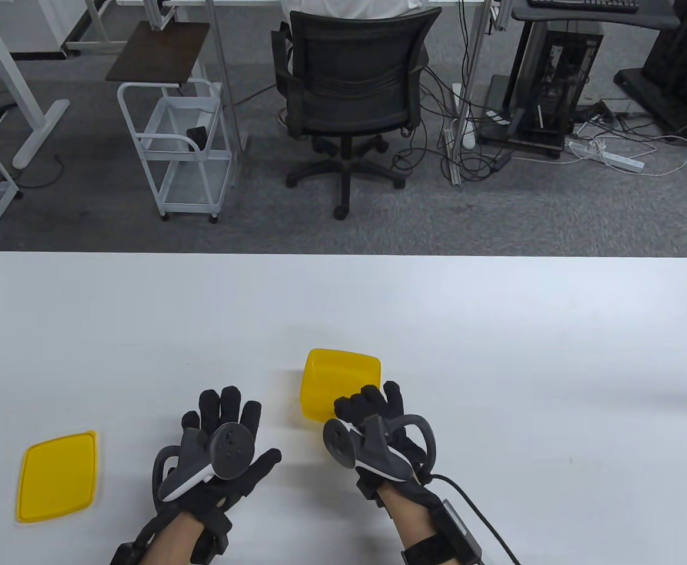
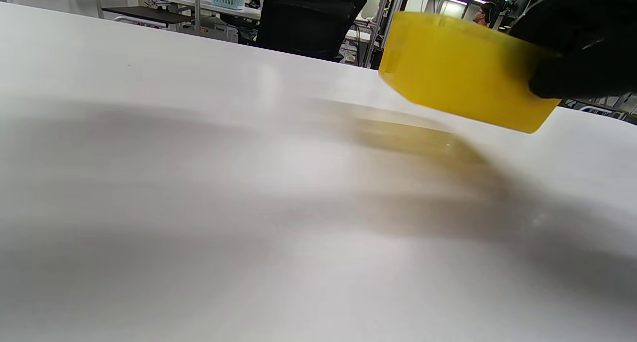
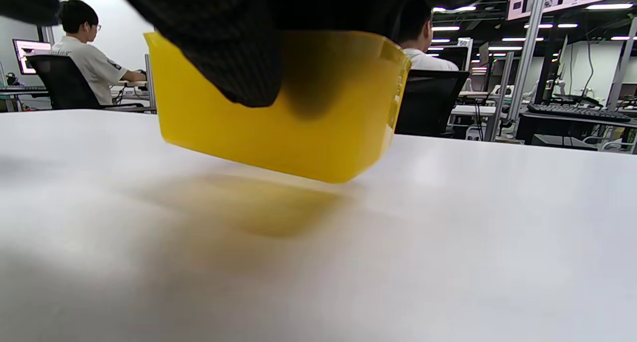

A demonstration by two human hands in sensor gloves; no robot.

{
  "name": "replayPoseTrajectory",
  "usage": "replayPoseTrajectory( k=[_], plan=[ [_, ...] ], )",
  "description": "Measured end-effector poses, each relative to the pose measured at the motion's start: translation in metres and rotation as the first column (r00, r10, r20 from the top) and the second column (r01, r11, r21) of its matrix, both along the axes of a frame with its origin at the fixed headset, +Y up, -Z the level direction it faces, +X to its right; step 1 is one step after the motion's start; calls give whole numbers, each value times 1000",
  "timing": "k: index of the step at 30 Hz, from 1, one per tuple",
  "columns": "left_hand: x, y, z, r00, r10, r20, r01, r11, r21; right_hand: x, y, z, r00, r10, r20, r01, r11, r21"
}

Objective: Cover the plastic food container

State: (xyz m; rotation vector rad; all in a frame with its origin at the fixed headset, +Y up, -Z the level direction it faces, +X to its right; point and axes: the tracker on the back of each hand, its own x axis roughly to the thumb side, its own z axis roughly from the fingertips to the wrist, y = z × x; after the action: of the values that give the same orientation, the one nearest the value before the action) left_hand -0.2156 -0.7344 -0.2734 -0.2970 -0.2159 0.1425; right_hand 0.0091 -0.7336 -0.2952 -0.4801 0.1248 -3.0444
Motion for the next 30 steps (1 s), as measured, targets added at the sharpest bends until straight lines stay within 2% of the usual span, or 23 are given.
replayPoseTrajectory(
  k=[11, 13, 15, 17, 20, 23, 26, 30],
  plan=[
    [2, -1, 0, 1000, -19, -1, 19, 1000, -15, -19, -24, 16, 998, 57, -39, -59, 997, -43],
    [2, -2, 0, 1000, -18, 1, 18, 1000, -21, -19, -23, 17, 997, 60, -40, -62, 997, -38],
    [1, -1, 0, 1000, -12, -4, 12, 1000, -19, -16, -16, 17, 998, 55, -35, -58, 995, -79],
    [0, -1, 0, 1000, -6, -9, 6, 1000, -18, -10, -8, 18, 1000, 16, -22, -18, 997, -74],
    [-1, 0, 0, 1000, 2, -15, -2, 1000, -15, 12, 11, 21, 997, -73, 34, 75, 995, -69],
    [-2, 0, 0, 1000, 2, -18, -3, 1000, -13, 39, 19, 25, 984, -144, 105, 152, 986, -66],
    [-1, 0, 0, 1000, -1, -17, 0, 1000, -14, 70, 16, 30, 967, -177, 183, 193, 978, -73],
    [-1, 0, -1, 1000, -3, -20, 2, 1000, -10, 110, 0, 35, 952, -158, 264, 199, 970, -138]
  ],
)
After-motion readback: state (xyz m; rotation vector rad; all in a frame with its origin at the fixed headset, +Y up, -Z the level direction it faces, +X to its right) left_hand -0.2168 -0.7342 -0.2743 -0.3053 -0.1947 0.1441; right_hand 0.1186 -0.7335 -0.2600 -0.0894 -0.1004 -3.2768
